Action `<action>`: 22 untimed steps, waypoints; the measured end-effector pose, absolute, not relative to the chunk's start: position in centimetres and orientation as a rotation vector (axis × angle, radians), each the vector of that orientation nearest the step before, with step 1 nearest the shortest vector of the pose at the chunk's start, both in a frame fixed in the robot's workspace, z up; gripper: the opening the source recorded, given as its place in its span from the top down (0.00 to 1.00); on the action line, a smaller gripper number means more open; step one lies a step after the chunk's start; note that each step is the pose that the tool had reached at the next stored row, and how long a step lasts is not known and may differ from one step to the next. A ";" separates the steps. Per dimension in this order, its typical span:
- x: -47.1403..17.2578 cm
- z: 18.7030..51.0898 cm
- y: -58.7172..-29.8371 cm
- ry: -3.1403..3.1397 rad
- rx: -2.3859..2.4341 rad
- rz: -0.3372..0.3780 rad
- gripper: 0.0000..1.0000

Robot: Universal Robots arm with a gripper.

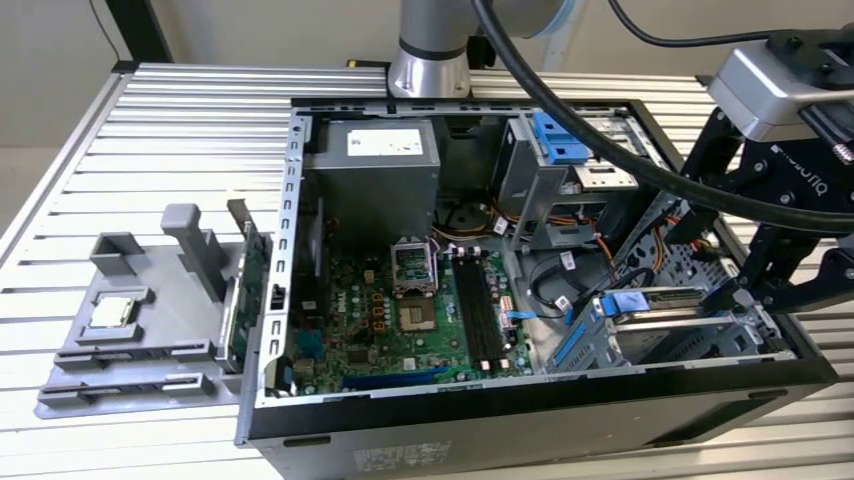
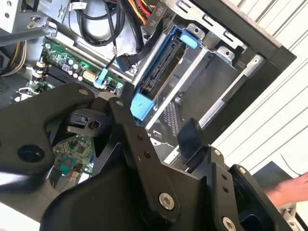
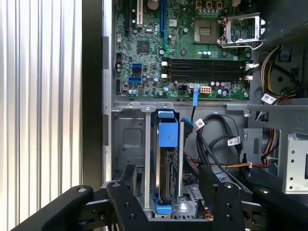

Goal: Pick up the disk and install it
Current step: 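Insert the disk into the insertion slot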

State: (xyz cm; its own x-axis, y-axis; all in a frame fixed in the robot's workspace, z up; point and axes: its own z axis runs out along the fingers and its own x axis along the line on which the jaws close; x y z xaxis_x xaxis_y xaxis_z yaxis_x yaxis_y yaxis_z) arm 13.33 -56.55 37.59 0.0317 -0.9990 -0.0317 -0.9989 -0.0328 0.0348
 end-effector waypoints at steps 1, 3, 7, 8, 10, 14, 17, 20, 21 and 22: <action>13.3 37.6 -56.5 -2.182 2.253 -0.075 0.00; 13.4 37.6 -56.5 -2.181 2.253 -0.077 0.00; 13.4 37.6 -56.5 -2.180 2.252 -0.079 0.00; 13.4 37.6 -56.5 -2.179 2.250 -0.082 0.00; 13.4 37.5 -56.5 -2.179 2.250 -0.082 0.00; 13.4 37.5 -56.5 -2.179 2.250 -0.082 0.00; 13.4 37.5 -56.5 -2.179 2.250 -0.082 0.00; 13.5 37.5 -56.5 -2.178 2.249 -0.084 0.00; 13.5 37.5 -56.5 -2.177 2.248 -0.087 0.00; 13.6 37.5 -56.6 -2.174 2.245 -0.094 0.00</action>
